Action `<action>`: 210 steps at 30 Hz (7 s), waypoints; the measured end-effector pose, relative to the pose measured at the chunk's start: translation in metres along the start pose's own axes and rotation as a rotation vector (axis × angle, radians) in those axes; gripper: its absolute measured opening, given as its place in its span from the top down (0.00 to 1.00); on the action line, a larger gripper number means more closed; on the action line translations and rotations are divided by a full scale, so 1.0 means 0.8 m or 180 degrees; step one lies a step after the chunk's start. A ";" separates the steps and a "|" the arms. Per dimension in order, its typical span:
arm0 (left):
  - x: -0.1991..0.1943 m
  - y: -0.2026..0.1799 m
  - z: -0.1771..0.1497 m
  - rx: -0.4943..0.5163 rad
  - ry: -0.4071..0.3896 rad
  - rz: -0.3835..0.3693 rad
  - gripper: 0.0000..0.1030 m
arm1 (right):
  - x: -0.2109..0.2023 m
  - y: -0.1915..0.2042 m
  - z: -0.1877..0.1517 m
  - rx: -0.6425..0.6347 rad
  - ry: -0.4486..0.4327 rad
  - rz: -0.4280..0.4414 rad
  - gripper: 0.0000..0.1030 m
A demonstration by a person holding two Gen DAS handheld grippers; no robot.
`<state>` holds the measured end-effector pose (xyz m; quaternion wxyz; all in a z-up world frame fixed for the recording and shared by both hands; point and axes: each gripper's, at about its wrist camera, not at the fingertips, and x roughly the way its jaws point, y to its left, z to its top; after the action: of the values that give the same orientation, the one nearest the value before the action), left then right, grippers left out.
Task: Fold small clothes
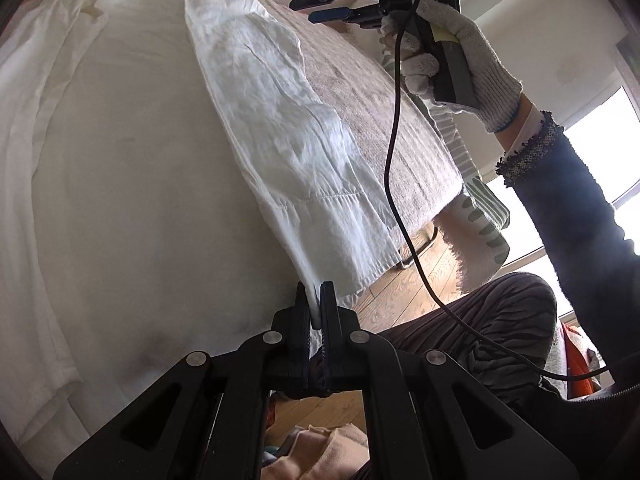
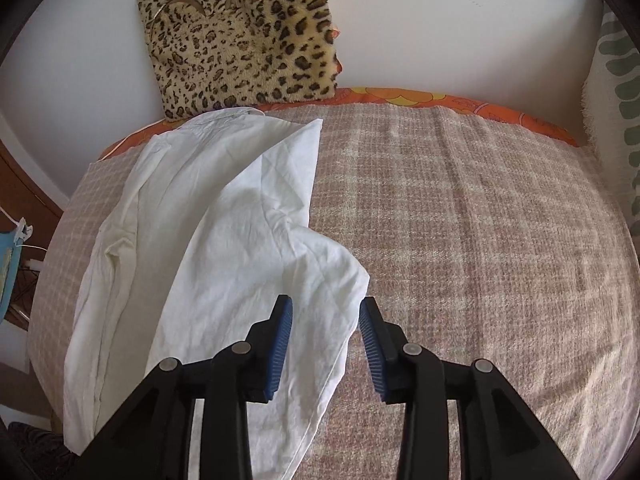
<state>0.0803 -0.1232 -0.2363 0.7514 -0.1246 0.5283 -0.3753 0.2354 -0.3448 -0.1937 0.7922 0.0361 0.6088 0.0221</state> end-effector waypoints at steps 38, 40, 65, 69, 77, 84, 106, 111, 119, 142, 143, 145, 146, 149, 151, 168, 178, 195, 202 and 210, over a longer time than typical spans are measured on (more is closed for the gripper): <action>0.035 -0.116 0.009 0.1232 -0.0368 0.0850 0.48 | -0.008 -0.021 -0.226 0.0735 0.0604 0.1695 0.93; 0.043 -0.124 0.006 0.1346 -0.0372 0.0906 0.47 | -0.012 -0.016 -0.227 0.0760 0.0564 0.1771 0.96; 0.026 -0.093 0.028 0.0820 -0.0821 0.1076 0.94 | -0.026 -0.038 -0.158 0.0872 0.0119 0.1735 0.38; 0.023 -0.088 0.030 0.0740 -0.0819 0.1030 0.94 | 0.006 -0.061 -0.123 0.1043 0.0093 0.1529 0.40; 0.013 -0.088 0.030 0.0749 -0.0839 0.0990 0.95 | 0.068 -0.054 -0.064 0.1185 0.0030 0.1388 0.79; -0.004 -0.078 0.027 0.0672 -0.0884 0.0930 0.95 | 0.041 0.010 -0.026 0.0741 -0.0087 0.1266 0.99; -0.072 -0.015 -0.008 0.0169 -0.1105 0.0995 0.95 | 0.100 0.251 0.012 -0.0492 0.0428 0.0828 1.00; -0.076 -0.004 -0.016 0.0068 -0.1052 0.1004 0.95 | 0.119 0.270 0.009 -0.0568 0.0526 0.0772 1.00; -0.094 -0.011 -0.036 0.0114 -0.0688 0.0963 0.91 | 0.069 0.251 0.001 -0.0519 0.0449 0.1207 0.57; -0.134 0.081 0.007 -0.0199 -0.0439 0.0910 0.91 | -0.041 0.205 -0.235 -0.0384 0.1018 0.1132 0.61; -0.127 0.083 0.007 -0.0218 -0.0393 0.0892 0.91 | -0.040 0.210 -0.241 -0.0461 0.1042 0.1056 0.63; -0.115 0.081 0.006 -0.0206 -0.0339 0.0880 0.91 | -0.036 0.215 -0.246 -0.0580 0.1052 0.0936 0.74; -0.112 0.077 0.006 -0.0166 -0.0328 0.0872 0.91 | -0.036 0.215 -0.247 -0.0610 0.1056 0.0917 0.79; -0.110 0.058 0.005 0.0010 -0.0335 0.0823 0.91 | -0.043 0.196 -0.250 -0.0515 0.1051 0.0974 0.94; -0.112 0.047 0.007 0.0122 -0.0362 0.0825 0.91 | -0.049 0.181 -0.251 -0.0424 0.1026 0.0978 0.96; -0.092 0.052 0.014 0.0420 -0.0317 0.1030 0.91 | -0.118 0.204 -0.206 -0.1087 0.0155 0.0722 0.62; -0.139 0.095 0.025 0.0184 -0.0803 0.1372 0.91 | -0.014 0.259 -0.023 -0.1057 -0.0538 0.0365 0.68; -0.137 0.161 0.021 -0.0122 -0.0539 0.1355 0.91 | 0.097 0.293 0.018 -0.1165 -0.0043 0.0019 0.73; -0.154 0.160 0.015 -0.0258 -0.0611 0.1311 0.91 | 0.045 0.354 -0.035 -0.1480 -0.0224 0.0581 0.70; -0.175 0.148 0.010 -0.0180 -0.0684 0.1497 0.62 | 0.085 0.415 -0.079 -0.1932 0.0124 0.0426 0.73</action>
<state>0.1161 0.0540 -0.2045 0.8660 -0.0584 0.4701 -0.1600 0.1952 -0.0066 -0.2476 0.7518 -0.1624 0.5858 0.2556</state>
